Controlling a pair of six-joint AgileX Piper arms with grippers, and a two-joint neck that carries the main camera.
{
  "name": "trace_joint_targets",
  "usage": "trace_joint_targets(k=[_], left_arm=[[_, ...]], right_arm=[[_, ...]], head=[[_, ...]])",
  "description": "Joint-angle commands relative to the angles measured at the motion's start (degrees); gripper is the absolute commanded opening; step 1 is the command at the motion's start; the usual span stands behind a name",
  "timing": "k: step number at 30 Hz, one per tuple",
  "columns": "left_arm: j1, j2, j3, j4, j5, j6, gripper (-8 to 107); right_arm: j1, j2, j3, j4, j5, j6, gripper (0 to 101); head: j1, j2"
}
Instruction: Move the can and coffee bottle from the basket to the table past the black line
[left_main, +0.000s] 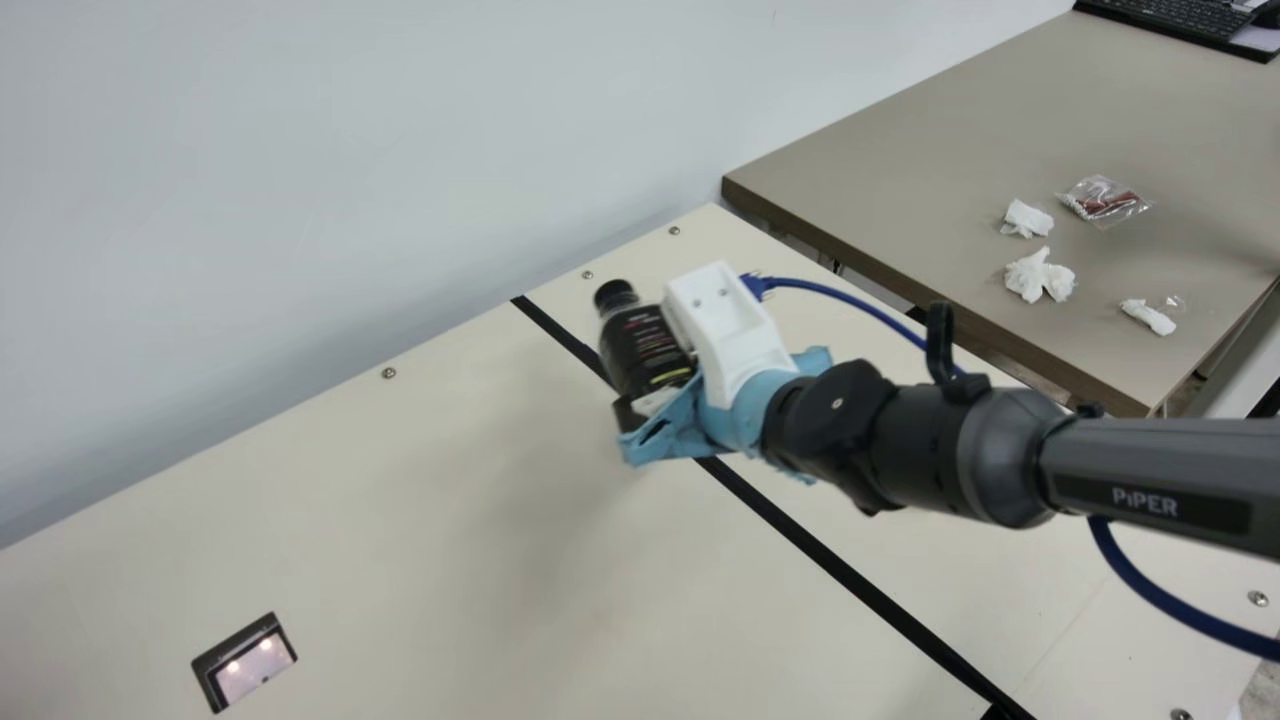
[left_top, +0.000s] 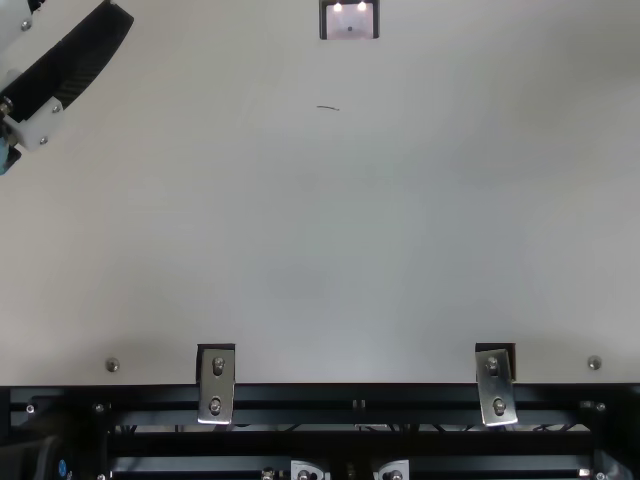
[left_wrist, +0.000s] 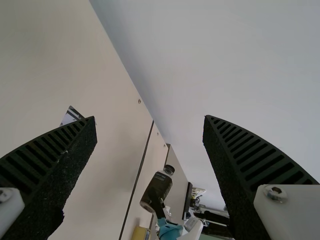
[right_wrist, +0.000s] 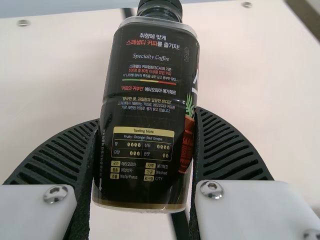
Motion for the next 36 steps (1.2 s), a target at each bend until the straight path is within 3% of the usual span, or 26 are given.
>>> trace_joint_targets(k=[1, 14, 36], left_arm=[[0.0, 0.0, 0.0, 0.0, 0.0, 0.0, 90], [0.0, 0.0, 0.0, 0.0, 0.0, 0.0, 90], [0.0, 0.0, 0.0, 0.0, 0.0, 0.0, 90]], right_arm=[[-5.8, 0.5, -0.6, -3.0, 0.9, 1.0, 0], [-16.5, 4.0, -3.5, -17.5, 4.1, 8.9, 0], [-19.0, 7.7, -1.7, -35.9, 1.2, 24.7, 0]], head=[[-1.5, -1.3], [-1.5, -1.3], [-1.5, -1.3]])
